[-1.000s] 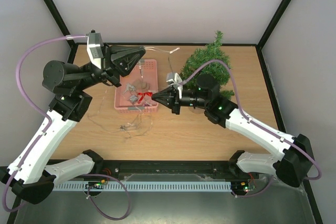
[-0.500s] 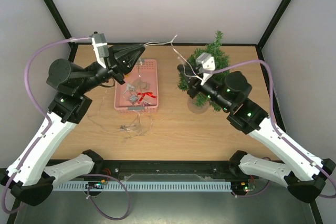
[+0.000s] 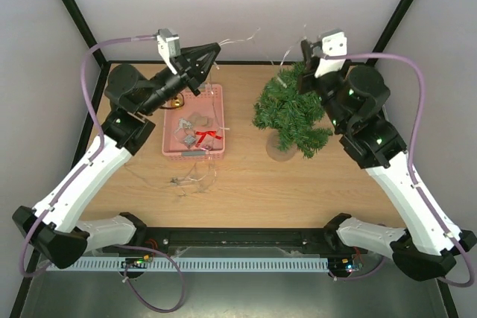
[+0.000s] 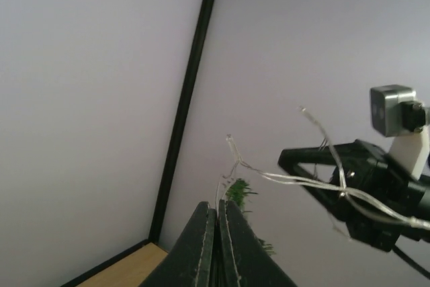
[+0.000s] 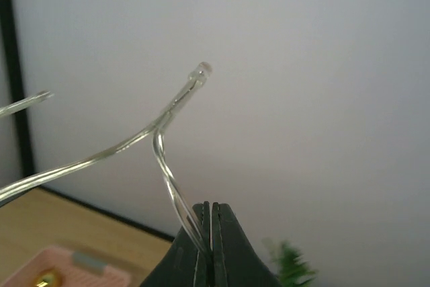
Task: Decorate the small christmas tree
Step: Wrap the decoration item around the Christmas tree.
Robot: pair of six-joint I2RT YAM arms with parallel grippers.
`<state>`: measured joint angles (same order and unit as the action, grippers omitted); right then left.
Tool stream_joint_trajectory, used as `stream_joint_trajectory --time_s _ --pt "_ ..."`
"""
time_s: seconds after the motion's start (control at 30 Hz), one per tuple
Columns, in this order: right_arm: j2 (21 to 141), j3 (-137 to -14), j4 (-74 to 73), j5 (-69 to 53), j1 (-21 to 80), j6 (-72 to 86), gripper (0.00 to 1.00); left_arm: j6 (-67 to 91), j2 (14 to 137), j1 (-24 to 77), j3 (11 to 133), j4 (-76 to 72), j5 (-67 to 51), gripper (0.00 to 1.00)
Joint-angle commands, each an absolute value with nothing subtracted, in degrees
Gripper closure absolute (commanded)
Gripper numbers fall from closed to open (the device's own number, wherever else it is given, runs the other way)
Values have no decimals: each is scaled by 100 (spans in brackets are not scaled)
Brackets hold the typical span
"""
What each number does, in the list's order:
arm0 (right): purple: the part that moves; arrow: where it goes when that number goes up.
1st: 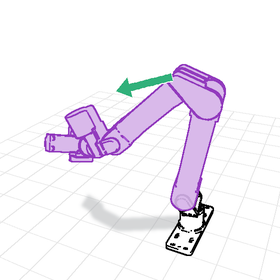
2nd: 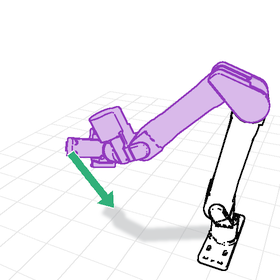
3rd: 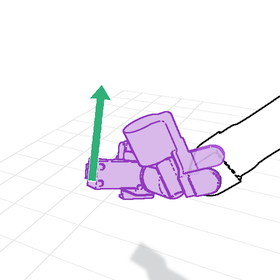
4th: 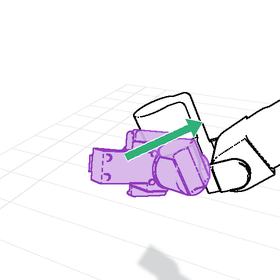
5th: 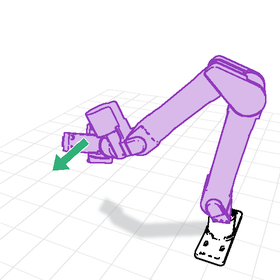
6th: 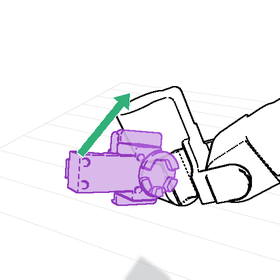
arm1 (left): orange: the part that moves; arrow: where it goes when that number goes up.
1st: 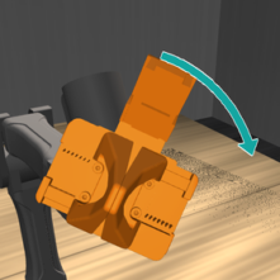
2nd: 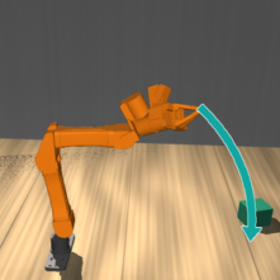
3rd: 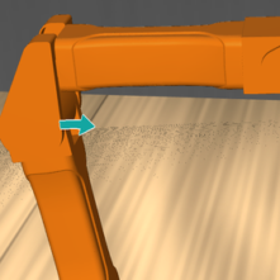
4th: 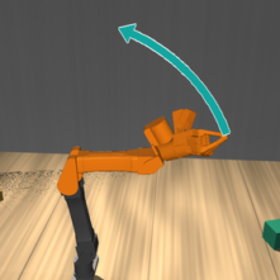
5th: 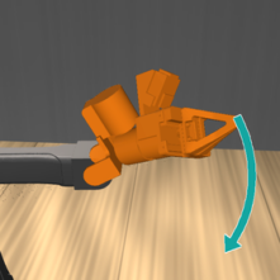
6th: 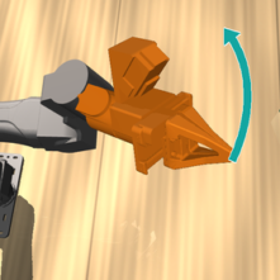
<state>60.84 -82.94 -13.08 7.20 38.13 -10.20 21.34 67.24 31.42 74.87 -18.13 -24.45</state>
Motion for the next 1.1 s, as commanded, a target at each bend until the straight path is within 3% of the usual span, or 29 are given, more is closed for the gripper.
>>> stream_joint_trajectory --time_s 0.0,0.33,1.07 --pt "6414 -8911 -1724 827 3220 -1319 98 2291 7022 3109 7762 -2269 -1980 98" --pt "7244 -9823 -2176 373 2278 -1221 98 2102 7612 3102 7900 -1974 -1496 98" --pt "7574 -9559 -3032 -192 1615 -899 98 1908 8062 3091 7772 -1370 -1555 98"
